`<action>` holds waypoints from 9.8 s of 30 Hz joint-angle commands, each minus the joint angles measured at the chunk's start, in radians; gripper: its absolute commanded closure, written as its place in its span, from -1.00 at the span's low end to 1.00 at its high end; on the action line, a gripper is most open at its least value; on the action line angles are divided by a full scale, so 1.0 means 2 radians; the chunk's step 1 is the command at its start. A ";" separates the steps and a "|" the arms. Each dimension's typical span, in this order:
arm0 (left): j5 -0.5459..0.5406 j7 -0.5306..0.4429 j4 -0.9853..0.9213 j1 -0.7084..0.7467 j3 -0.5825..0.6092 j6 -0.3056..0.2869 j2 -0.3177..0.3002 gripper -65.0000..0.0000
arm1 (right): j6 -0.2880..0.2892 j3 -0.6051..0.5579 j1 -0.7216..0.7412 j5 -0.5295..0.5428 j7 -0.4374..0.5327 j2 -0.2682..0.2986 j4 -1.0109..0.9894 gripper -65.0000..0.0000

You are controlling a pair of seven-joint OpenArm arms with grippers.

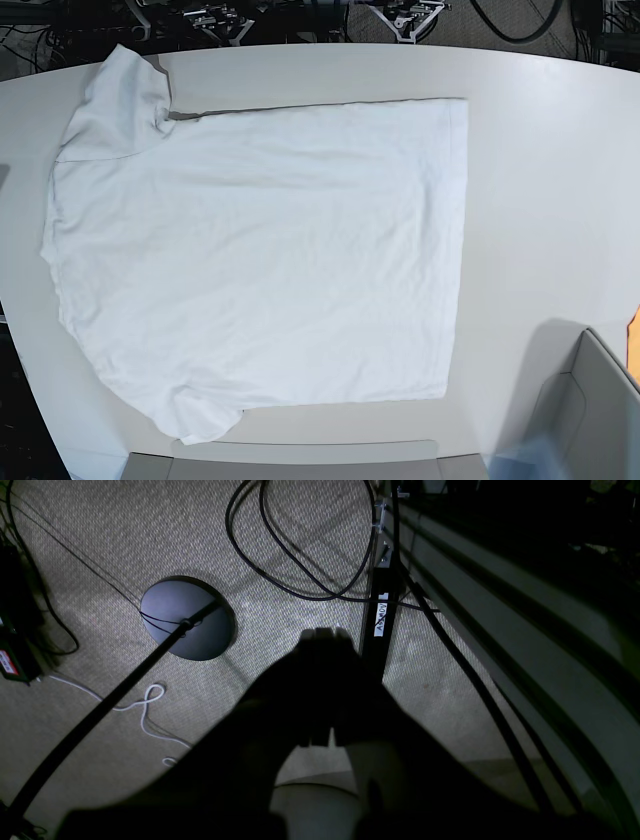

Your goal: Fold the T-shirt properly

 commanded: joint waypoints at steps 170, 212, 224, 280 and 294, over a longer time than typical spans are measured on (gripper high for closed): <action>-0.576 0.060 0.781 0.301 0.116 0.001 -0.228 0.41 | 0.070 0.020 -0.398 0.638 0.093 0.312 0.752 0.13; -0.576 0.160 0.887 0.283 -0.017 0.092 -0.230 1.00 | 0.067 0.223 -0.343 0.545 -0.136 0.255 0.917 1.00; -0.572 0.205 0.864 0.171 -0.015 0.145 -0.232 1.00 | 0.071 0.257 -0.136 0.358 -0.346 0.197 0.914 1.00; -0.573 0.250 0.643 -0.081 0.015 0.145 -0.233 0.55 | 0.106 0.090 0.151 0.170 -0.249 0.189 0.575 0.10; -0.575 0.250 0.732 -0.002 -0.064 0.145 -0.230 0.55 | 0.107 0.134 0.141 0.171 -0.279 0.199 0.661 0.10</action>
